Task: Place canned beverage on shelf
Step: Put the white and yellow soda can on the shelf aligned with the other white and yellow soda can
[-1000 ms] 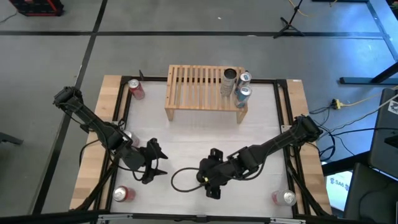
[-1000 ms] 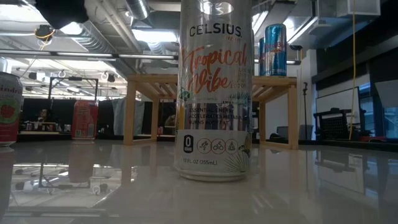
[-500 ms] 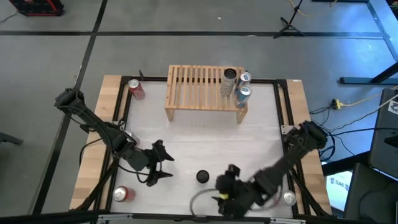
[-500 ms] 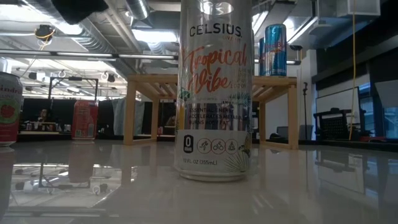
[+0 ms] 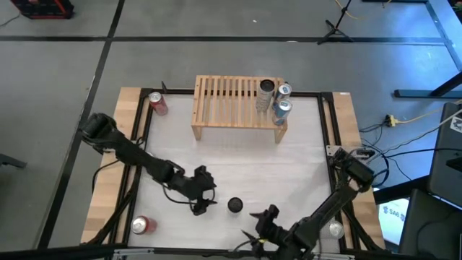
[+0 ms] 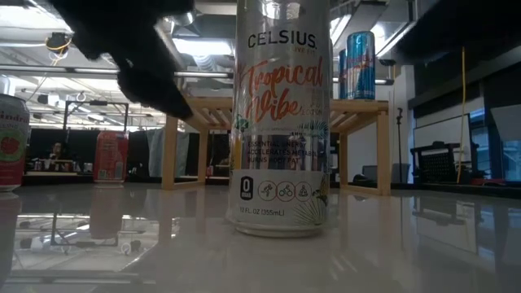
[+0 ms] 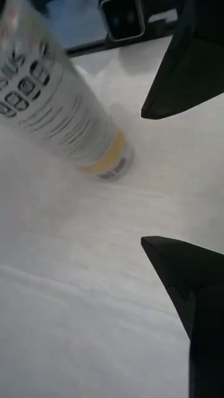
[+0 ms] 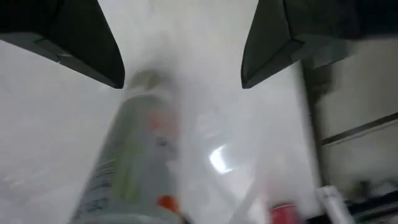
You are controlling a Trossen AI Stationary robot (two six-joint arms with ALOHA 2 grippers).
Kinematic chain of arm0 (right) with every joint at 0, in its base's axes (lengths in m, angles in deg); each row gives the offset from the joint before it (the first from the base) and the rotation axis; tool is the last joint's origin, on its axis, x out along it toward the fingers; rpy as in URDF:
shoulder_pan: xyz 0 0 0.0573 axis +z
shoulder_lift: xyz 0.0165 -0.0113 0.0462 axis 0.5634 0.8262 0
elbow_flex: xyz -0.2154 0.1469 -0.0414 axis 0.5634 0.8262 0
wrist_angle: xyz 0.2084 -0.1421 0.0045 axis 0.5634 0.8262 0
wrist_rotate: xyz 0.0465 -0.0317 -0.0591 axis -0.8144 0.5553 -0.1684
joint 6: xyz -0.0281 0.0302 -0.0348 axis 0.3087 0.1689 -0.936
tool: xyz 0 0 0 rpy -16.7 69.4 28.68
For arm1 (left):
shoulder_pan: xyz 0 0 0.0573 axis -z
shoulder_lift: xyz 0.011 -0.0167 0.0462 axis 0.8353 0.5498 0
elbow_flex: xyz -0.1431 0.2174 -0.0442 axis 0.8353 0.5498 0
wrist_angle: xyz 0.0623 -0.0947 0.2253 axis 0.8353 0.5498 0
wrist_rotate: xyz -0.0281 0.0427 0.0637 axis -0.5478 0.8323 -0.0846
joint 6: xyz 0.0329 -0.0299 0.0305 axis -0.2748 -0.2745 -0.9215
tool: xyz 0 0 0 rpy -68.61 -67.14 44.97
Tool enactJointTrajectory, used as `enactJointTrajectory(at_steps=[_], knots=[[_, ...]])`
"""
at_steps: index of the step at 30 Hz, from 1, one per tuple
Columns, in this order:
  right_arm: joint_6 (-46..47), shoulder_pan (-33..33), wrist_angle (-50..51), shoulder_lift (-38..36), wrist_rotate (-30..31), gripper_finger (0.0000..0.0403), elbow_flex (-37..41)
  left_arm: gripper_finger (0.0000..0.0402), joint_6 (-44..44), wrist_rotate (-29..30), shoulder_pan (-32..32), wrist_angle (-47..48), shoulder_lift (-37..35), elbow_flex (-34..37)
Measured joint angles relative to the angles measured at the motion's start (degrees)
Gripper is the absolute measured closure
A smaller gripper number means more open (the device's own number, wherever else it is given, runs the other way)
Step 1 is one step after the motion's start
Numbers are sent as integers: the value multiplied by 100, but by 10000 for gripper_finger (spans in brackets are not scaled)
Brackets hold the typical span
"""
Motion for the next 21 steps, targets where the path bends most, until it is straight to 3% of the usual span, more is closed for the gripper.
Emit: enactJointTrajectory(at_steps=[8, 21], knots=[[-24, -409, -662, 523, 559, 91, -2, 83, -13, 6, -252, -790, 541, 0], [-221, -824, -1125, 729, 887, 91, -2, 83, -446, -373, -508, -1416, 552, 0]])
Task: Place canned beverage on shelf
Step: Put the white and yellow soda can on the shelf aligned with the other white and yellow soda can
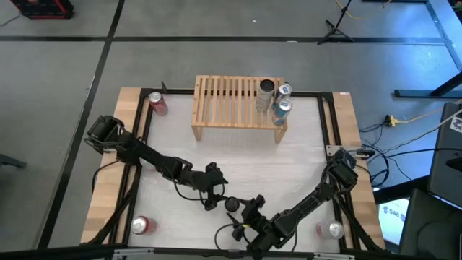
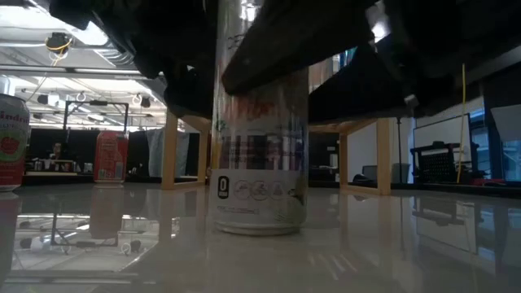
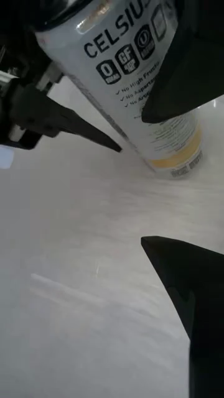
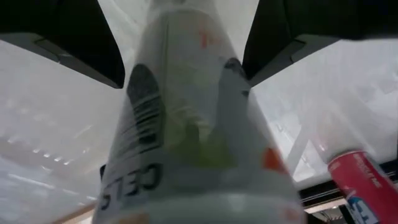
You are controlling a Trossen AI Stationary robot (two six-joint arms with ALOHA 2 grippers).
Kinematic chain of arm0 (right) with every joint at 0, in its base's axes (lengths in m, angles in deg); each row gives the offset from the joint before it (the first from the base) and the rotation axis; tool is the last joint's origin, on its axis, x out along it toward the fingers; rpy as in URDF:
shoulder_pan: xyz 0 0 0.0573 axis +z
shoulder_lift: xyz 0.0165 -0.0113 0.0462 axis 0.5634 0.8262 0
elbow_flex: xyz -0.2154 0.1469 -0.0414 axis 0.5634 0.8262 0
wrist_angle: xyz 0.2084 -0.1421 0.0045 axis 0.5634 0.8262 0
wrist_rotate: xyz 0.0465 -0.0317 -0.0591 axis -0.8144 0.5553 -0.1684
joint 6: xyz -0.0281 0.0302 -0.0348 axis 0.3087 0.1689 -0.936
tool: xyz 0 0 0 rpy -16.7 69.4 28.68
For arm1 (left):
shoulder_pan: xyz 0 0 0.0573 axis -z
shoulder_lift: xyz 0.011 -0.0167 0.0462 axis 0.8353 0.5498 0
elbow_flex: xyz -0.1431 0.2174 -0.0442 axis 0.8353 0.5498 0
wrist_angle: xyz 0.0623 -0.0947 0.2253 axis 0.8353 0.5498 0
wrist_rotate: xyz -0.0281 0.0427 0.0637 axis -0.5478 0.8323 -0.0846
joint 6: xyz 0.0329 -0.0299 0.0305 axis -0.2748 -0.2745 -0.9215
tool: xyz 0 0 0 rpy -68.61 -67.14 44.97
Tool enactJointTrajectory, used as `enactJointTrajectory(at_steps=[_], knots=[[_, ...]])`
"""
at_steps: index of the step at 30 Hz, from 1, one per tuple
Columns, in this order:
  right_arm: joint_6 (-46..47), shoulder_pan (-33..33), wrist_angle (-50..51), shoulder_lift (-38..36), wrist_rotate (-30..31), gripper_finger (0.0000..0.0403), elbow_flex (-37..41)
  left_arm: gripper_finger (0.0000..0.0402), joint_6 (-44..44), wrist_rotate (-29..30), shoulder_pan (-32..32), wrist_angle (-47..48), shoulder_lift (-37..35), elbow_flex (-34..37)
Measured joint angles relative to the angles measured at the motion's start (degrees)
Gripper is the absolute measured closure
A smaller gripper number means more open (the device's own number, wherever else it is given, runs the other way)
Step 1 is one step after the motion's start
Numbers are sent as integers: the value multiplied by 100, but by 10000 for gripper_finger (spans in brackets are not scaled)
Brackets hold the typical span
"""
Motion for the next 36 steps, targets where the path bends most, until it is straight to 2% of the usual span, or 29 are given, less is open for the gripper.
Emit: enactJointTrajectory(at_steps=[11, 22, 27, 36], knots=[[-87, -75, -51, -13, -351, 91, -7, 83, 39, -105, 11, 27, -4, 0], [-193, 41, 352, -31, -467, 91, -37, 83, 35, -227, 30, 128, -7, 0], [-234, 61, 924, -31, -989, 91, -251, 83, 32, -389, 39, 260, -2, 2], [-65, 186, 1637, -28, -1389, 91, -619, 83, 31, -374, 36, 256, -2, 2]])
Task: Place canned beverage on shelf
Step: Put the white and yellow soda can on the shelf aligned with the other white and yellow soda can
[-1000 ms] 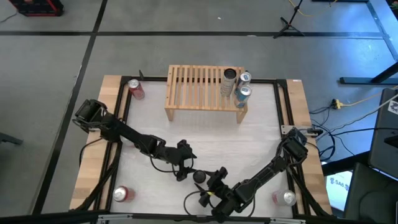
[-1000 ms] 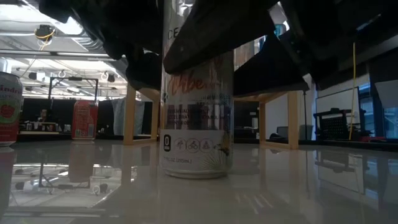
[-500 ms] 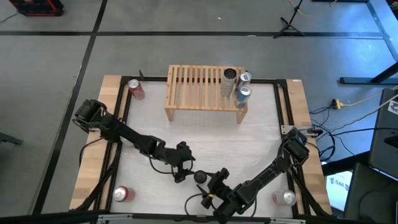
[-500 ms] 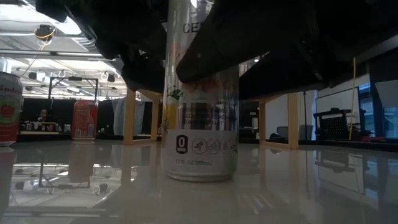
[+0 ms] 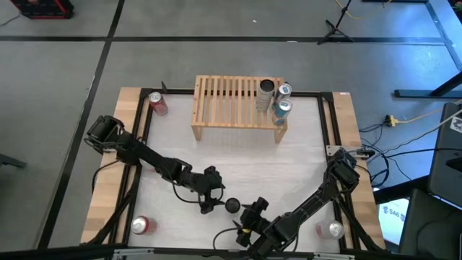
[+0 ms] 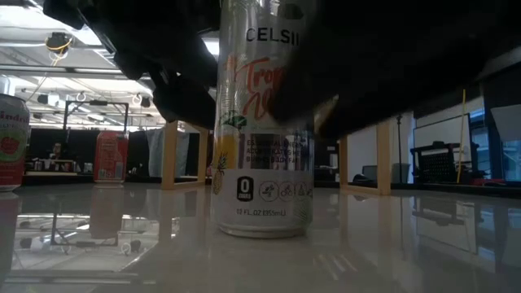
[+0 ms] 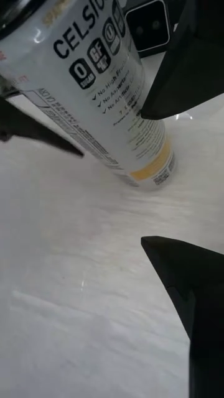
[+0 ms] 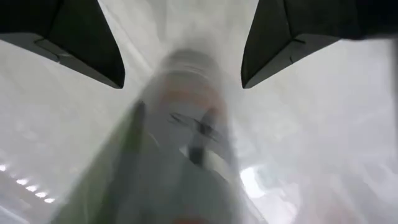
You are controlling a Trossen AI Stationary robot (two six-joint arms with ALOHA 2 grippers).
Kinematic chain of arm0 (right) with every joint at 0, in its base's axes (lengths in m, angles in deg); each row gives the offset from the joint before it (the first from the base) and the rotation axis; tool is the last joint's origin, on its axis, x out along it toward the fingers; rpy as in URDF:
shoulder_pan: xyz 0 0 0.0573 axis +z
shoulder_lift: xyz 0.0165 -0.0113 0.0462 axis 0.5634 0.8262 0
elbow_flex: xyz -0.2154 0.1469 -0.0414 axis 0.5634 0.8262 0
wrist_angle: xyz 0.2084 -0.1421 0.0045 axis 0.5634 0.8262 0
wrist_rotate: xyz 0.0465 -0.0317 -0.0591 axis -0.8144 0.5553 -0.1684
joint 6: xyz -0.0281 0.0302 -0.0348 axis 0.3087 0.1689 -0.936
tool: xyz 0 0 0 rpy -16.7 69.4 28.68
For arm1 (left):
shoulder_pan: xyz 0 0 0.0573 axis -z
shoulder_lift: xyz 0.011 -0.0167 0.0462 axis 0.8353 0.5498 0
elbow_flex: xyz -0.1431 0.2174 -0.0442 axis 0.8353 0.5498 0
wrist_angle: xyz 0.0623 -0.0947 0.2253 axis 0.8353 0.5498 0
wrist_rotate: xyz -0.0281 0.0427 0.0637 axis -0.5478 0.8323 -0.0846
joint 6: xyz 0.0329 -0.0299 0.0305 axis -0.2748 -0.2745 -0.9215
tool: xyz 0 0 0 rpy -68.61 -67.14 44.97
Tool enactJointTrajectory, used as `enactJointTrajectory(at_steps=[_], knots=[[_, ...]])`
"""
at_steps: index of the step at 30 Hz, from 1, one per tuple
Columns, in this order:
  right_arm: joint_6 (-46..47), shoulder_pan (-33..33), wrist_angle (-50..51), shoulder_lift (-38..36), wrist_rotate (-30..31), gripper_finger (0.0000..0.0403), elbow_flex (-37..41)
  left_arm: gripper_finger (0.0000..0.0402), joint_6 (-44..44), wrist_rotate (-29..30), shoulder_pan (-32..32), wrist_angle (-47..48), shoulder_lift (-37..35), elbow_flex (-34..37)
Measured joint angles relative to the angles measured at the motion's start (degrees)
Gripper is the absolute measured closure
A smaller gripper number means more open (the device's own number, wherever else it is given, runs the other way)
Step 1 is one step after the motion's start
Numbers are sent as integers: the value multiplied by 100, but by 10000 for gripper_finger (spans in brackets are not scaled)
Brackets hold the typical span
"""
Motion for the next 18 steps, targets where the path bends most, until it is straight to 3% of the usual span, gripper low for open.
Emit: enactJointTrajectory(at_steps=[6, 13, 18], knots=[[1, 193, -310, -2, 881, 91, -12, 83, 0, 19, -4, -4, 0, 0], [318, 151, -340, -2, 831, 87, -12, 83, 1, 31, -4, -7, 0, 0], [343, 169, -517, -2, 1008, 46, -12, 83, 4, 33, -4, -9, 0, 0]])
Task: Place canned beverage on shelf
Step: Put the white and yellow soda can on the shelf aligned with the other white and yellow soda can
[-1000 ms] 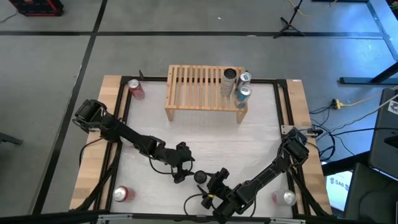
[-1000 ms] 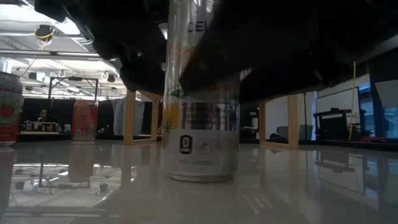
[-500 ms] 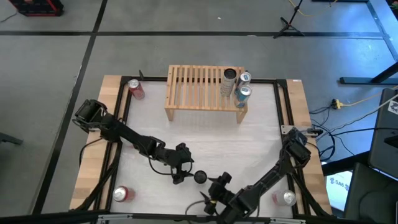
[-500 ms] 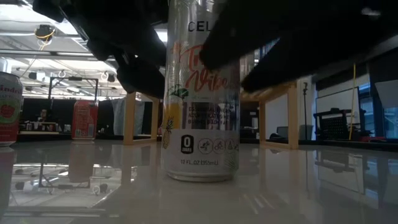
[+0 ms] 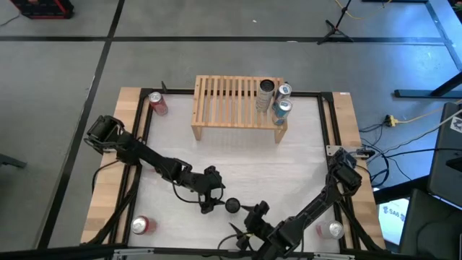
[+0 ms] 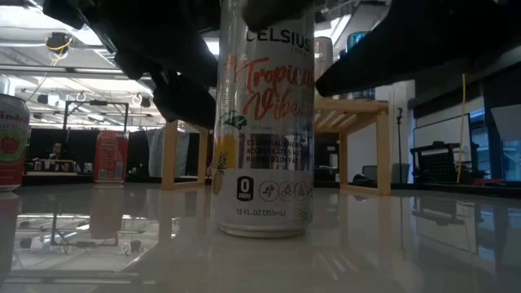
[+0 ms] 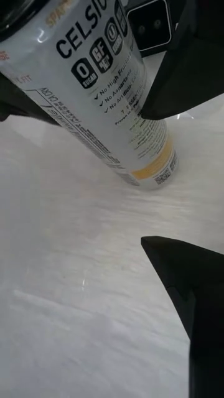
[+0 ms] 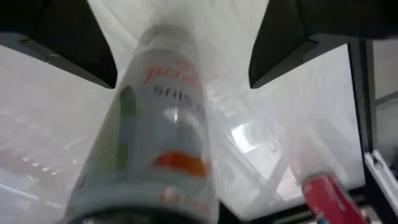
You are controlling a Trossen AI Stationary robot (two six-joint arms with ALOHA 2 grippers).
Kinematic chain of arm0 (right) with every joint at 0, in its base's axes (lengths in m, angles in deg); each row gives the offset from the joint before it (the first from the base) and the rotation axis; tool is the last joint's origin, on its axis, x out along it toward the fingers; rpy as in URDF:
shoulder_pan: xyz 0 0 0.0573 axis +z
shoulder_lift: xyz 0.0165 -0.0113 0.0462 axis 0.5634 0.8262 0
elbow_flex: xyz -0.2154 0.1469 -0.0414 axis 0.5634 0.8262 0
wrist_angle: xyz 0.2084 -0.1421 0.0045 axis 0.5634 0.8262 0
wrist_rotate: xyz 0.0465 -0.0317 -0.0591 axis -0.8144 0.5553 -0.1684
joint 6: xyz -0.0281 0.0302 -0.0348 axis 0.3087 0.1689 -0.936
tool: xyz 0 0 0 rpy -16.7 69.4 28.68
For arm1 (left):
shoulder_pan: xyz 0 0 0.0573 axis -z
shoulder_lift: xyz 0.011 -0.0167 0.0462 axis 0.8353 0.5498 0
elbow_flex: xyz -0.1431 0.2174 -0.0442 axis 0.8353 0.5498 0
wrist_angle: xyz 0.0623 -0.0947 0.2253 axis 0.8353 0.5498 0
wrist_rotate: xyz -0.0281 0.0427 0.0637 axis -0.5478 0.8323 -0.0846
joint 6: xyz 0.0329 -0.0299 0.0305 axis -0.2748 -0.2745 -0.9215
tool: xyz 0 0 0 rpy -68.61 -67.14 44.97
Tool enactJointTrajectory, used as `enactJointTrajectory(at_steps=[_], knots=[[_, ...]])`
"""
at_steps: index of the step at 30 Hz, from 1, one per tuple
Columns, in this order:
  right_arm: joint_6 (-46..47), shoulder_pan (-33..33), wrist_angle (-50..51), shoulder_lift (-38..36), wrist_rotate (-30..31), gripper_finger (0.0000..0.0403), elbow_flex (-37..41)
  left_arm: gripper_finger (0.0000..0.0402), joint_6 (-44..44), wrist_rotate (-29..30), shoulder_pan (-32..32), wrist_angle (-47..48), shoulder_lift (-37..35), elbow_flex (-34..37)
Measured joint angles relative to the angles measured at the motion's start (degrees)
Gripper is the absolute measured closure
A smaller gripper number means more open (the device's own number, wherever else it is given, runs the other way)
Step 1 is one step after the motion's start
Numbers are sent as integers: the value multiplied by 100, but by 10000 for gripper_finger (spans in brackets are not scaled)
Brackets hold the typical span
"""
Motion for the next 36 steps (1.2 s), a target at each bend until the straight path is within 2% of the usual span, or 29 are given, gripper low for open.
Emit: enactJointTrajectory(at_steps=[5, 11, 17, 27, 32, 36], knots=[[183, -62, -84, 0, -446, 6, 2, 83, 1, 0, -2, -13, 0, 0], [240, -126, -259, 0, -739, 19, 2, 83, 4, 0, -4, -17, 0, 0], [295, -165, -170, 9, -225, 32, 2, 83, 19, 4, -4, -26, 0, 0], [276, -518, -270, 271, 29, 55, 4, 83, 153, -220, -4, -210, 0, 0], [207, -548, -225, 272, 237, 89, 4, 83, 153, -421, 17, -205, 0, 0], [191, -546, -216, 272, 181, 158, 4, 83, 129, -477, 13, -76, -42, 0]])
